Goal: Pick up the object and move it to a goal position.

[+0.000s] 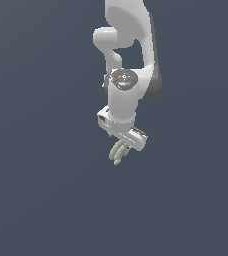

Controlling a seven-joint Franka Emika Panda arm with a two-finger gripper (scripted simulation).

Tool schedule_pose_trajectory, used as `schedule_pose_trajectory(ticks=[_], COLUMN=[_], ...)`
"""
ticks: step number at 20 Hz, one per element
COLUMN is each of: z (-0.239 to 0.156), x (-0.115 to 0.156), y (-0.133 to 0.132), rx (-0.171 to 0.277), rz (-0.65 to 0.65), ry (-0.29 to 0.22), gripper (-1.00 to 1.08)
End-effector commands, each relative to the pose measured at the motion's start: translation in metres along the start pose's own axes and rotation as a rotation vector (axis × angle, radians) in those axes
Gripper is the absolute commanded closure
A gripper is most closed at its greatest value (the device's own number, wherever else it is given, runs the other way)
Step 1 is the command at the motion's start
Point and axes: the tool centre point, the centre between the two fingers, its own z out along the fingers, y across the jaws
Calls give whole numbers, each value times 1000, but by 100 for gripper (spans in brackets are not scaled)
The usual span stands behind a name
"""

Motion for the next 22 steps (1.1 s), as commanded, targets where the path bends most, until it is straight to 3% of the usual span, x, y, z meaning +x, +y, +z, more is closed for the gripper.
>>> schedule_pose_trajectory(ticks=[1,8,22], z=[1,4,51], x=[0,-1,-1], y=[0,0,0], rx=[0,0,0], rz=[18,19,24], ry=[0,0,0], gripper=[-92,-92,-92])
